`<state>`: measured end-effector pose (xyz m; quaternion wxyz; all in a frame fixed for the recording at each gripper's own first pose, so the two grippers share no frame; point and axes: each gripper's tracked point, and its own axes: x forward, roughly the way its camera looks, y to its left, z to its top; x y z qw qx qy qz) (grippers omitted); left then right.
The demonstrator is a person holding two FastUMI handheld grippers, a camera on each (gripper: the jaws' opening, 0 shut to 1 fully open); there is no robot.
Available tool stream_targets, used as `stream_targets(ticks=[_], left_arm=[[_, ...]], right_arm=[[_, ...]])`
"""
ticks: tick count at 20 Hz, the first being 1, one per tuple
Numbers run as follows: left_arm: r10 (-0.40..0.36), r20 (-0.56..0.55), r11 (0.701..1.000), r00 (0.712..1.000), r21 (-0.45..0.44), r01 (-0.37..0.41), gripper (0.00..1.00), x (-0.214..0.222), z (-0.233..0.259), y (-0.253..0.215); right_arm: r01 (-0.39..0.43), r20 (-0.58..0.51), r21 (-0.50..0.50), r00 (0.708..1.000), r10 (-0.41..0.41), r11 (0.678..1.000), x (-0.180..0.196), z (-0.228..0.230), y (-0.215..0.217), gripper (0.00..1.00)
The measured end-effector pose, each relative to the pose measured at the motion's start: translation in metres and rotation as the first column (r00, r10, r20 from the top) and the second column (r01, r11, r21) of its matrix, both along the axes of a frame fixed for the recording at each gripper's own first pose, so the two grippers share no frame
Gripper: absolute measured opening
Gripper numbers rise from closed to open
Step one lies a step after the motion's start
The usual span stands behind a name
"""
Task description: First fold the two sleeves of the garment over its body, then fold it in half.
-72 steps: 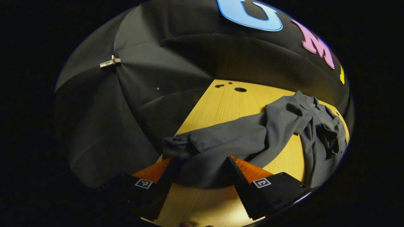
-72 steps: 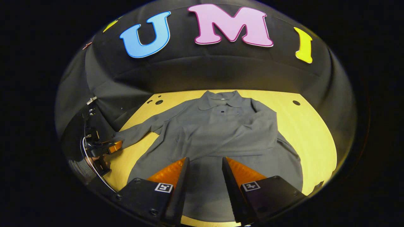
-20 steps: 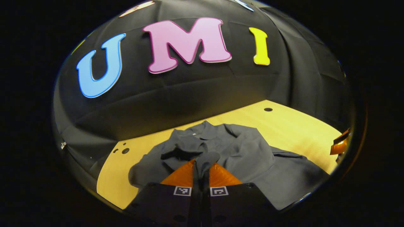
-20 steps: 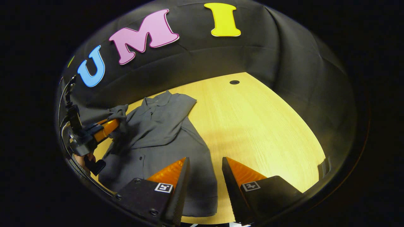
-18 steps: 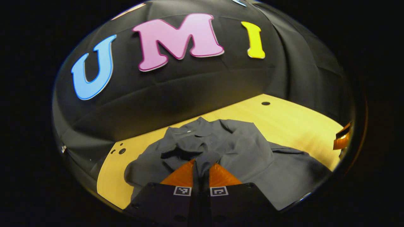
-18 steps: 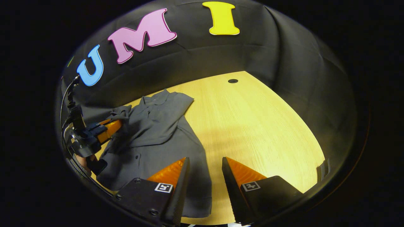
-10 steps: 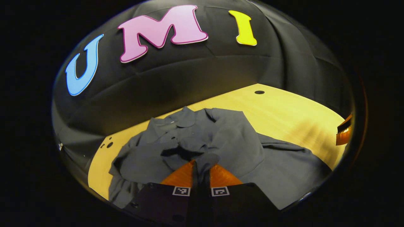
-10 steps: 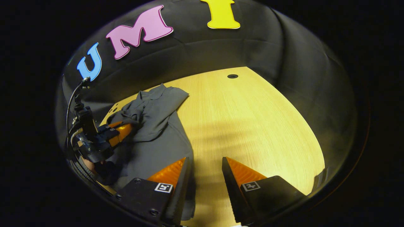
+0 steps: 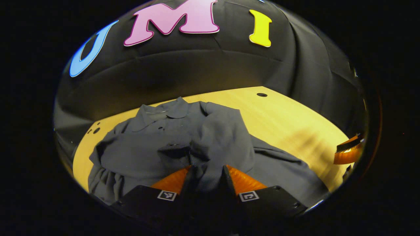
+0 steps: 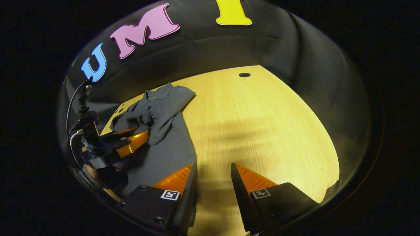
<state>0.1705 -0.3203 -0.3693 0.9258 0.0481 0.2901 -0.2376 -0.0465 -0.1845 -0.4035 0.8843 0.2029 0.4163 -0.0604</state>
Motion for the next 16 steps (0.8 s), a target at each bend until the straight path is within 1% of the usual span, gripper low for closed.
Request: stream_targets(ticks=[1,2,3,4,5,6,9,10,13,14,15,16], left_arm=[[-0.005,-0.004,1.0,1.0,-0.021,0.005,0.55,-0.004,0.004,-0.002],[-0.015,-0.005,0.999,1.0,-0.033,0.015,0.75,-0.009,0.008,-0.004],[-0.019,0.0,0.999,1.0,-0.038,0.019,0.67,-0.014,0.014,-0.004],[-0.031,-0.004,0.998,1.0,-0.053,0.03,0.87,-0.022,0.019,-0.006],[-0.04,-0.008,0.997,0.999,-0.066,0.039,0.97,-0.027,0.023,-0.007],[-0.046,-0.01,0.996,0.999,-0.075,0.045,0.99,-0.034,0.028,-0.005],[-0.04,-0.025,0.994,0.999,-0.106,0.037,0.99,-0.053,0.044,0.01],[-0.041,-0.029,0.993,0.999,-0.114,0.038,0.99,-0.06,0.048,0.017],[-0.028,-0.034,0.992,0.999,-0.124,0.023,0.98,-0.08,0.063,0.054],[-0.021,-0.031,0.993,0.999,-0.119,0.017,0.99,-0.086,0.066,0.067],[-0.012,-0.028,0.994,1.0,-0.106,0.009,0.98,-0.09,0.069,0.084],[0.0,-0.03,0.996,1.0,-0.093,-0.003,0.98,-0.094,0.069,0.101]], right_arm=[[-0.002,-0.002,0.002,1.0,0.002,1.0,0.0,0.0,0.001,0.64],[-0.001,0.0,0.002,1.0,0.001,1.0,0.0,0.001,0.003,0.64],[-0.003,0.001,0.002,1.0,0.003,1.0,0.001,0.003,0.004,0.64],[-0.005,0.002,0.001,1.0,0.005,1.0,0.001,0.003,0.007,0.65],[-0.009,0.003,0.004,1.0,0.009,1.0,0.001,0.004,0.01,0.65],[-0.012,0.005,0.007,1.0,0.012,1.0,0.0,0.007,0.013,0.65],[-0.025,0.013,0.002,1.0,0.025,1.0,-0.007,0.015,0.025,0.65],[-0.032,0.016,0.001,0.999,0.032,0.999,-0.01,0.019,0.03,0.69],[-0.06,0.015,-0.002,0.998,0.06,0.998,-0.022,0.028,0.048,0.75],[-0.069,0.013,-0.005,0.998,0.069,0.998,-0.027,0.03,0.054,0.8],[-0.078,0.01,-0.006,0.997,0.078,0.997,-0.03,0.032,0.06,0.82],[-0.087,0.007,-0.008,0.996,0.087,0.996,-0.034,0.034,0.065,0.86]])
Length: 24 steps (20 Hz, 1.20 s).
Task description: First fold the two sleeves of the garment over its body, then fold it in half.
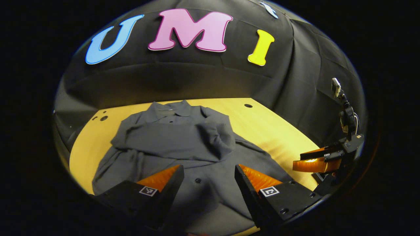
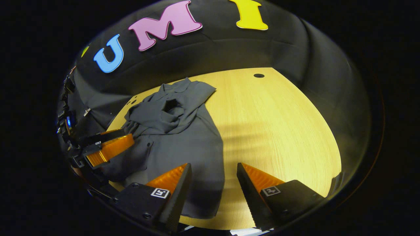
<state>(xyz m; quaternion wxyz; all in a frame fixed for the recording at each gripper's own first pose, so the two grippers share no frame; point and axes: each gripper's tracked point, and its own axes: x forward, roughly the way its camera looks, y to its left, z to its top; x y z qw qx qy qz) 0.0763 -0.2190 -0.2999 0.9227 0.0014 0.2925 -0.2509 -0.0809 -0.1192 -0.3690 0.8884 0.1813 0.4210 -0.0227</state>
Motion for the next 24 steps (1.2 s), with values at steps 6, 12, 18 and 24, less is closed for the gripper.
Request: stream_targets(ticks=[6,12,18,24], left_arm=[[0.078,-0.044,0.996,0.996,0.05,-0.076,0.98,-0.029,-0.007,0.094],[0.18,-0.103,0.981,0.978,0.091,-0.171,0.97,-0.055,-0.026,0.168],[0.272,-0.154,0.953,0.95,0.181,-0.244,0.97,-0.071,-0.06,0.242],[0.293,-0.234,0.947,0.927,0.201,-0.249,0.97,-0.081,-0.094,0.261]], right_arm=[[0.026,-0.029,-0.027,0.999,-0.027,0.999,-0.02,0.003,0.015,0.98],[0.013,-0.075,-0.062,0.997,-0.017,0.998,-0.041,-0.001,0.036,0.98],[0.041,-0.123,-0.073,0.991,-0.05,0.996,-0.054,-0.015,0.046,0.98],[0.028,-0.163,-0.089,0.986,-0.043,0.996,-0.061,-0.031,0.058,0.98]])
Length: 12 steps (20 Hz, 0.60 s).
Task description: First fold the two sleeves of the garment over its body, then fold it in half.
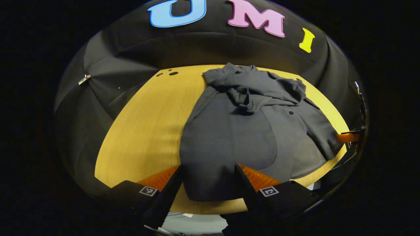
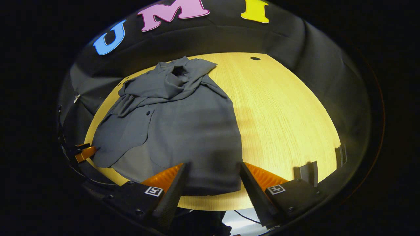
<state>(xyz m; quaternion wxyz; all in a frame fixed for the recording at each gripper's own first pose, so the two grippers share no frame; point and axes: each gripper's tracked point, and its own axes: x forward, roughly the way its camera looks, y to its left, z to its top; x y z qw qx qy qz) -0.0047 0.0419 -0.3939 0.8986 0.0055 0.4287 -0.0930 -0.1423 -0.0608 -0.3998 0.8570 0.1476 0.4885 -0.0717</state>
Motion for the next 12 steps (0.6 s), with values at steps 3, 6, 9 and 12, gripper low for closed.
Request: stream_targets(ticks=[3,6,9,12], left_arm=[[0.002,-0.037,1.0,0.999,0.005,-0.002,0.97,0.0,-0.014,0.002],[-0.009,-0.076,1.0,0.997,0.015,0.01,0.97,-0.002,-0.023,-0.002],[-0.011,-0.084,1.0,0.996,0.016,0.012,0.98,-0.001,-0.023,-0.002],[0.007,-0.079,1.0,0.997,0.019,-0.006,0.98,-0.003,-0.024,-0.002]], right_arm=[[-0.023,-0.019,-0.018,1.0,0.023,1.0,-0.001,-0.007,0.005,0.98],[-0.043,-0.039,-0.037,0.998,0.042,0.998,-0.003,-0.014,0.007,0.98],[-0.052,-0.062,-0.057,0.997,0.049,0.997,-0.005,-0.022,0.006,0.98],[-0.066,-0.059,-0.095,0.996,0.06,0.993,-0.002,-0.023,0.004,0.97]])
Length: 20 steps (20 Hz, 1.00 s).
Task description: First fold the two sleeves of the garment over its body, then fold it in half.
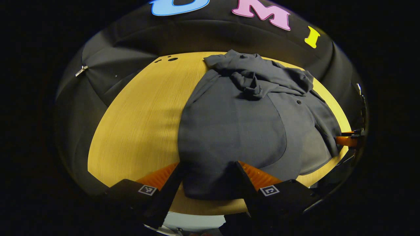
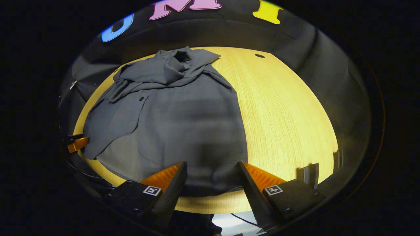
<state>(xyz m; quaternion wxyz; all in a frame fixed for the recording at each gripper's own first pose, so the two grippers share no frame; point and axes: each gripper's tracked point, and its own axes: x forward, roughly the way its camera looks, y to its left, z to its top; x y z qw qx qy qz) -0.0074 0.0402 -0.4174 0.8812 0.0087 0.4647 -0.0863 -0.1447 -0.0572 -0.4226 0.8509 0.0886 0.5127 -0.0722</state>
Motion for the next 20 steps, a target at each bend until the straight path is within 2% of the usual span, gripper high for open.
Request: stream_targets(ticks=[3,4,5,6,8,9,10,12,14,20], left_arm=[[0.042,0.016,0.999,0.999,-0.004,-0.042,0.99,0.002,-0.001,0.001],[0.005,0.016,1.0,1.0,-0.014,-0.005,0.97,0.004,-0.001,-0.009],[-0.056,0.017,0.998,0.998,-0.037,0.056,0.89,0.006,-0.001,-0.019],[-0.103,0.031,0.993,0.994,-0.057,0.105,0.66,0.007,0.0,-0.032],[-0.141,0.023,0.988,0.99,-0.058,0.142,0.19,0.021,-0.001,-0.042],[-0.137,0.006,0.988,0.991,-0.064,0.137,0.15,0.023,-0.002,-0.042],[-0.125,-0.02,0.99,0.992,-0.073,0.123,0.11,0.024,-0.001,-0.042],[-0.117,-0.038,0.989,0.992,-0.098,0.112,0.07,0.023,0.002,-0.042],[-0.123,-0.057,0.985,0.991,-0.126,0.115,0.06,0.016,0.003,-0.04],[-0.124,-0.131,0.985,0.984,-0.139,0.105,0.06,-0.03,0.007,-0.021]], right_arm=[[-0.001,0.011,-0.003,1.0,0.001,1.0,0.0,-0.002,0.002,0.99],[-0.01,0.011,0.003,1.0,0.01,1.0,0.002,-0.002,0.003,0.99],[-0.043,0.01,0.014,0.999,0.043,0.999,0.008,-0.002,0.008,0.97],[-0.073,0.019,0.017,0.997,0.072,0.997,0.013,0.0,0.012,0.69],[-0.102,0.018,-0.004,0.995,0.102,0.995,0.017,-0.005,0.019,0.14],[-0.113,0.009,-0.017,0.994,0.113,0.993,0.019,-0.005,0.019,0.13],[-0.12,0.009,-0.018,0.993,0.12,0.993,0.02,-0.005,0.019,0.06],[-0.116,-0.001,0.025,0.993,0.116,0.993,0.018,-0.004,0.022,0.06],[-0.106,-0.006,0.077,0.994,0.107,0.991,0.011,0.001,0.027,0.05],[-0.109,-0.004,0.12,0.994,0.11,0.987,-0.023,0.019,0.037,0.05]])
